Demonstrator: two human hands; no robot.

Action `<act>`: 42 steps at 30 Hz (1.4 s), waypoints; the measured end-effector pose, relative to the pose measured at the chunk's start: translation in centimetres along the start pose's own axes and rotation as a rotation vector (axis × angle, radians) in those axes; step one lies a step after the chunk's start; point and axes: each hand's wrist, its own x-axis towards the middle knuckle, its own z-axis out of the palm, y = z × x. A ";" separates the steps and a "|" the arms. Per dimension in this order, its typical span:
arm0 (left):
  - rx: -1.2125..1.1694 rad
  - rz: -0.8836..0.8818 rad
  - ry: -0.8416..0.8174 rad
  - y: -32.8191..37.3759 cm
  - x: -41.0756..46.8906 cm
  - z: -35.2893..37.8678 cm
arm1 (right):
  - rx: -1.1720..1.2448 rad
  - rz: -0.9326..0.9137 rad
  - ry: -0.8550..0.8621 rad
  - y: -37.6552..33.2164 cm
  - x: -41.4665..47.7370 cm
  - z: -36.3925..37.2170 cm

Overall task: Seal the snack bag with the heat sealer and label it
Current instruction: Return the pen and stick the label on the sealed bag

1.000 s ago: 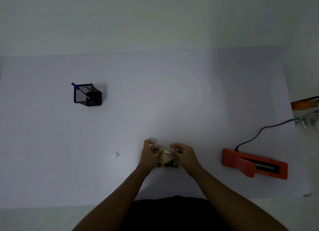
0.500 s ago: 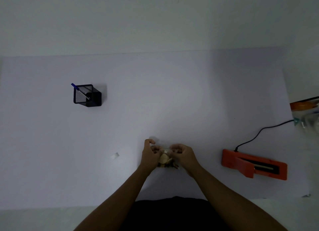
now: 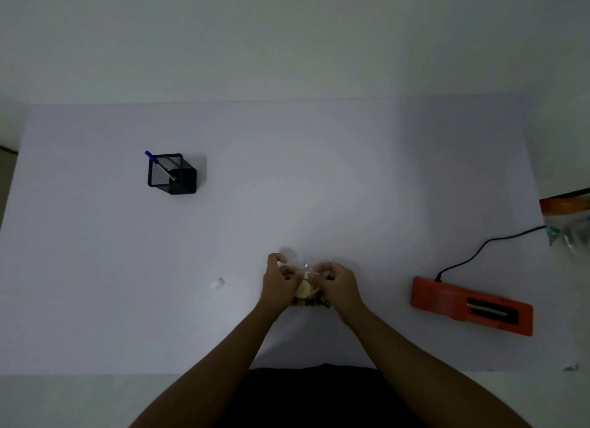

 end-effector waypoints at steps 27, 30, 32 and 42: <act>-0.126 -0.085 -0.021 -1.8 -2.6 -5.3 | 0.211 -0.008 0.059 -0.7 -4.3 3.4; -0.090 -0.121 -0.124 -2.0 -2.1 -6.2 | 0.234 0.008 0.066 -1.2 -3.6 4.1; -0.100 -0.126 -0.125 -1.6 -1.6 -6.7 | 0.252 0.005 0.076 -1.9 -2.8 4.7; -0.022 -0.044 0.083 5.0 7.4 -8.1 | 0.308 -0.068 0.202 -8.9 5.4 6.6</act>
